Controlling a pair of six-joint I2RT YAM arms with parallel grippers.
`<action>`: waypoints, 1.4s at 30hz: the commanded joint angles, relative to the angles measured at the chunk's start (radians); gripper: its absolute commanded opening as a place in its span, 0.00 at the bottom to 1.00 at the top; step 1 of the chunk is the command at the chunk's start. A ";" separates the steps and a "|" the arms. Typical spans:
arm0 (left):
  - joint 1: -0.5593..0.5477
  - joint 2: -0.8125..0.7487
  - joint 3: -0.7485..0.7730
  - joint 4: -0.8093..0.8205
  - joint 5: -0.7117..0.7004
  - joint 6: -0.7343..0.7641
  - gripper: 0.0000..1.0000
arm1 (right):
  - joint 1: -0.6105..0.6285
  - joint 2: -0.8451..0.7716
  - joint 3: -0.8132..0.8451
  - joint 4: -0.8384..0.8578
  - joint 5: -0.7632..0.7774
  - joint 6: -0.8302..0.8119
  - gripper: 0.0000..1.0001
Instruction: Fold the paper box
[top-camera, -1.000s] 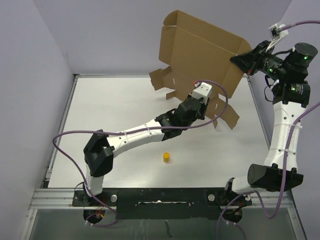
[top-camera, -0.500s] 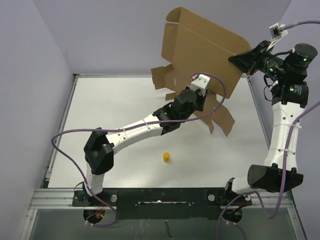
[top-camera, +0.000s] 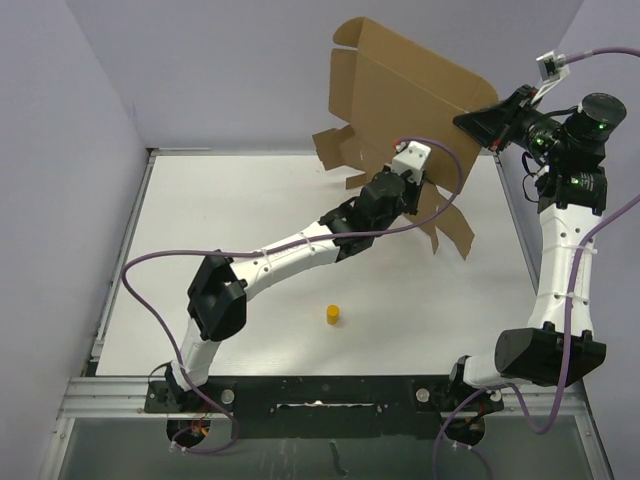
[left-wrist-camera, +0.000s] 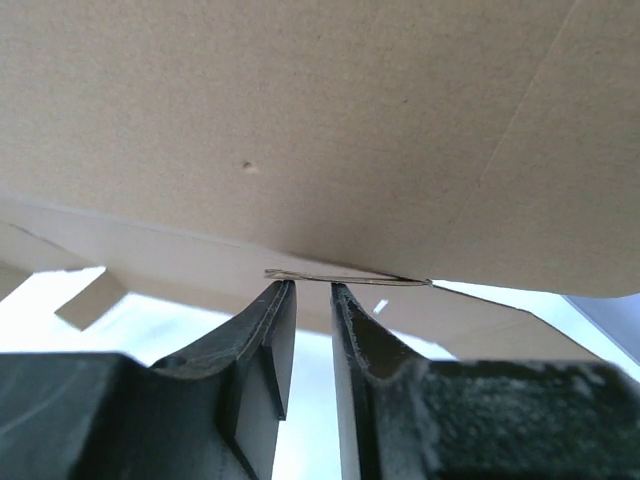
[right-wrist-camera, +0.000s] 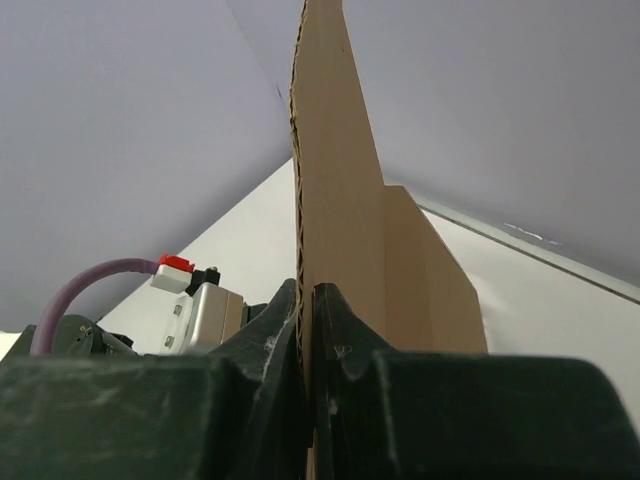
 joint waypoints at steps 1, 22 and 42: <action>0.000 -0.005 0.042 0.063 0.039 -0.016 0.22 | -0.008 -0.030 0.016 0.009 -0.039 0.016 0.00; -0.007 -0.501 -0.823 0.272 0.420 -0.214 0.78 | -0.148 0.028 0.020 0.073 -0.009 0.049 0.00; -0.186 -0.032 -0.484 0.082 -0.066 -0.326 0.78 | -0.163 0.030 -0.081 0.199 -0.030 0.176 0.00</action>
